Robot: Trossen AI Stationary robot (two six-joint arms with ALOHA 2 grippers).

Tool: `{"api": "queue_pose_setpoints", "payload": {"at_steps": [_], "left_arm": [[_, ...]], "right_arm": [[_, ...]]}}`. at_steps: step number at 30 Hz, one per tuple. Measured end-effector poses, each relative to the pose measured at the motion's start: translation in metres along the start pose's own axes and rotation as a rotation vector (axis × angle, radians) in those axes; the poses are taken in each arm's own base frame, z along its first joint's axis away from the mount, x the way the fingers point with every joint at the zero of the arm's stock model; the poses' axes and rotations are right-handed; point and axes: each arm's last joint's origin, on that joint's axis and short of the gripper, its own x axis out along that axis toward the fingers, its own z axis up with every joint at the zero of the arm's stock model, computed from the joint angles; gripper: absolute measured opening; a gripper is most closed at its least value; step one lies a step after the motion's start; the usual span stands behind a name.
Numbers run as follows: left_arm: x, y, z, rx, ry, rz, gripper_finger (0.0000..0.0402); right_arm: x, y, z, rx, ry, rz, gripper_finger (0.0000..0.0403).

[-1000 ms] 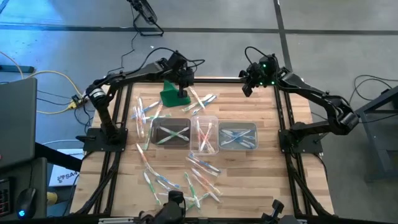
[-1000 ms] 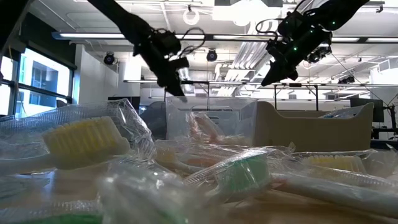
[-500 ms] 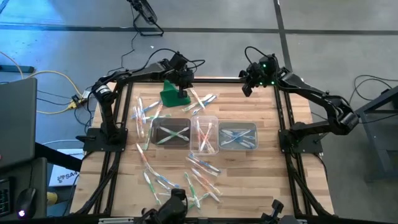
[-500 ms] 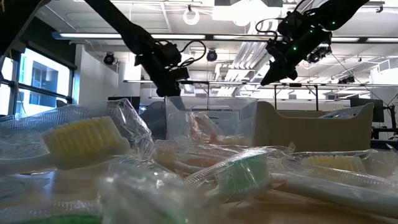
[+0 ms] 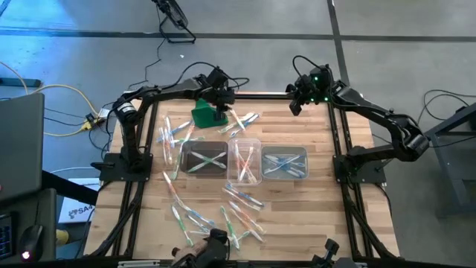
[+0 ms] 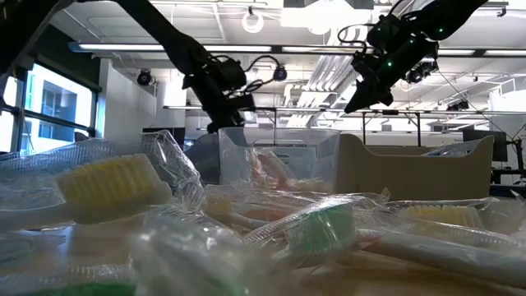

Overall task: Pick & Place Toothbrushes
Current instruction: Put the orange toothbrush into the transparent bin

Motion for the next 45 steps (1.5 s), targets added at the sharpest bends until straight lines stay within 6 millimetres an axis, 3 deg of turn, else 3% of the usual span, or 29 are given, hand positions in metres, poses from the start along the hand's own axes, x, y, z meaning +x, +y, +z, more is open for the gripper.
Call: {"api": "queue_pose_setpoints", "payload": {"at_steps": [5,16,38,45], "left_arm": [[0.024,-0.008,-0.004,0.035,0.038,-0.02,0.0165],[0.054,-0.011,-0.017,0.024,0.072,-0.047,0.0171],[0.062,-0.017,-0.024,0.024,0.082,-0.138,0.017],[0.062,-0.017,-0.024,0.021,0.081,-0.144,0.0113]], "right_arm": [[0.0,0.0,0.0,0.0,0.0,0.001,0.0002],[0.0,0.0,0.0,0.0,0.001,0.001,0.0002],[0.0,0.0,0.0,0.0,-0.001,-0.001,0.0002],[0.0,0.0,0.0,0.0,0.0,-0.001,0.0002]]}}
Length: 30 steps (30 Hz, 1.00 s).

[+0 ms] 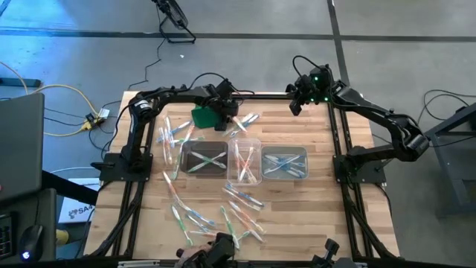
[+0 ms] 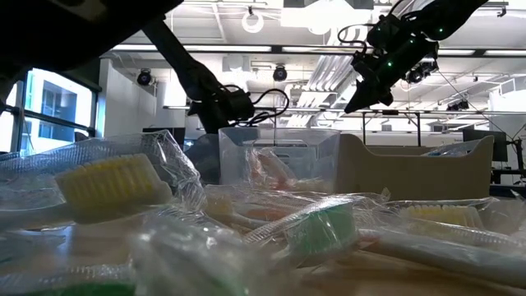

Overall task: Pick & Place Toothbrushes
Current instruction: Put the orange toothbrush into the transparent bin

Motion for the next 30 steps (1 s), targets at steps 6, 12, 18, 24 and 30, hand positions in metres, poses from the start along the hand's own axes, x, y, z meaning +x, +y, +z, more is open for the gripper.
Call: {"api": "queue_pose_setpoints", "payload": {"at_steps": [6,12,18,24,30], "left_arm": [[0.0,0.003,0.003,0.013,-0.033,0.039,0.0032],[0.0,0.007,0.007,0.027,-0.072,0.077,0.0017],[0.0,0.007,0.007,0.028,-0.079,0.069,0.0022],[-0.007,0.011,0.015,0.001,-0.075,0.057,0.0007],[-0.031,0.026,0.038,-0.025,-0.089,0.064,0.0011]], "right_arm": [[0.0,0.0,0.0,0.0,0.0,0.0,0.0002],[0.0,0.0,0.0,0.0,0.0,0.0,0.0002],[0.0,0.0,0.0,0.0,0.0,0.0,0.0002],[0.0,0.0,0.0,0.0,0.0,0.0,0.0002],[0.0,0.0,0.0,0.0,0.0,0.0,0.0002]]}}
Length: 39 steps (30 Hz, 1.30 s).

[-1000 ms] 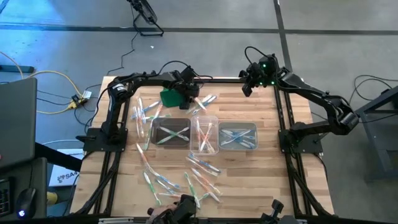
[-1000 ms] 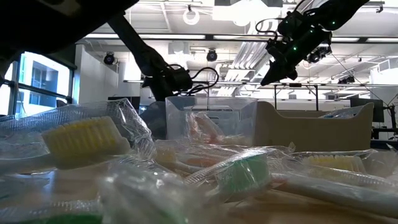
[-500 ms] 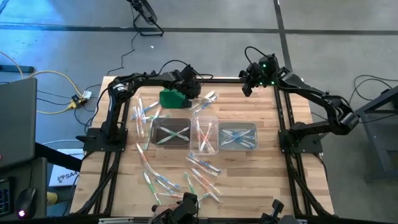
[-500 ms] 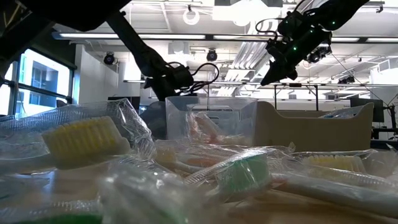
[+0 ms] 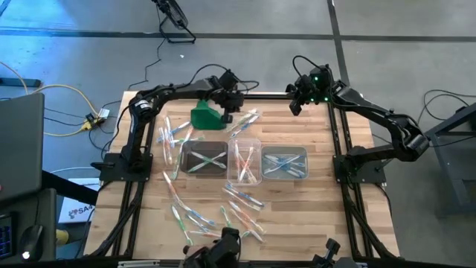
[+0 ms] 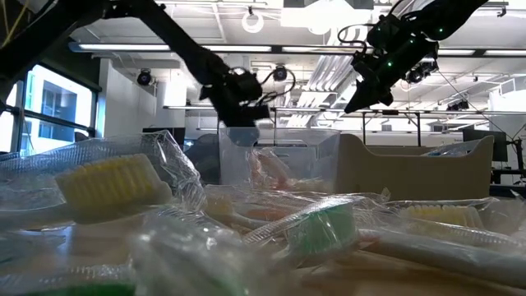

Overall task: Pick & Place Toothbrushes
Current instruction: Put the orange toothbrush into the transparent bin

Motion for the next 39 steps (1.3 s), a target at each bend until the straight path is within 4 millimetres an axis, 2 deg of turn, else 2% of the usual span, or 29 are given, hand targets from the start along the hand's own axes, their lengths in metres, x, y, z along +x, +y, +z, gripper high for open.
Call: {"api": "queue_pose_setpoints", "payload": {"at_steps": [8,18,23,32,39], "left_arm": [[-0.036,0.016,0.035,-0.195,-0.034,-0.02,0.001],[-0.067,0.015,0.052,-0.521,0.041,-0.066,0.0009],[-0.063,-0.006,0.06,-0.622,0.113,-0.147,0.0009],[-0.056,-0.062,0.091,-0.631,0.183,-0.26,0.0008],[-0.063,-0.075,0.102,-0.697,0.216,-0.196,0.0008]], "right_arm": [[0.0,0.0,0.0,-0.022,0.001,0.0,0.0002],[0.0,0.0,0.0,-0.025,0.001,0.0,0.0002],[0.0,0.0,0.0,-0.025,0.001,0.0,0.0002],[0.0,0.0,-0.002,-0.022,0.016,0.002,0.0002],[0.0,0.0,-0.002,-0.021,0.017,0.002,0.0002]]}}
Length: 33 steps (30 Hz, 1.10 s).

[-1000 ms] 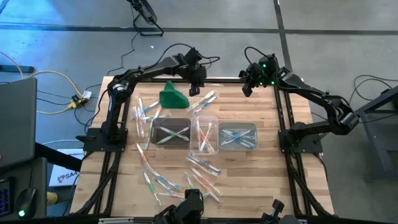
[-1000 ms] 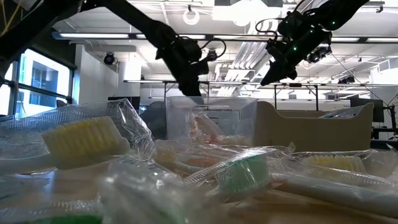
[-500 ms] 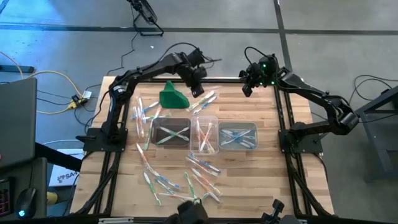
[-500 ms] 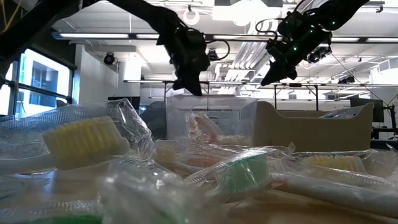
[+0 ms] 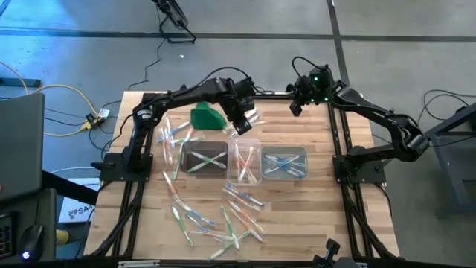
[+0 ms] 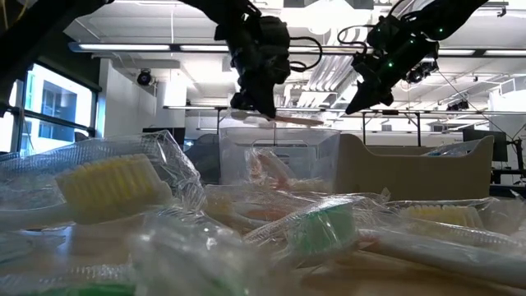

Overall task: Pick & Place Toothbrushes
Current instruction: Put the orange toothbrush into the transparent bin

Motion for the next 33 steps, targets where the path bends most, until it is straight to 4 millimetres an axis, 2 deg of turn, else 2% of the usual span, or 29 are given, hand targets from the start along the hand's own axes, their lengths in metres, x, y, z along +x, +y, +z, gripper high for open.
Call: {"api": "queue_pose_setpoints", "payload": {"at_steps": [3,8,18,26,33], "left_arm": [[-0.001,-0.006,-0.003,0.007,0.009,0.04,0.0008],[-0.006,-0.029,-0.011,0.003,0.006,0.168,0.0008],[-0.017,-0.105,-0.037,-0.075,-0.089,0.28,0.0008],[-0.01,-0.165,-0.068,-0.17,-0.237,0.414,0.0008],[0.011,-0.189,-0.097,-0.359,-0.39,0.496,0.0008]], "right_arm": [[0.0,0.0,0.0,0.0,0.0,0.0,0.0002],[0.0,0.0,-0.003,0.007,0.028,0.005,0.0002],[0.0,0.001,-0.004,0.011,0.041,0.006,0.0002],[0.0,0.001,-0.004,0.009,0.036,0.006,0.0002],[0.0,0.001,-0.004,0.01,0.036,0.009,0.0002]]}}
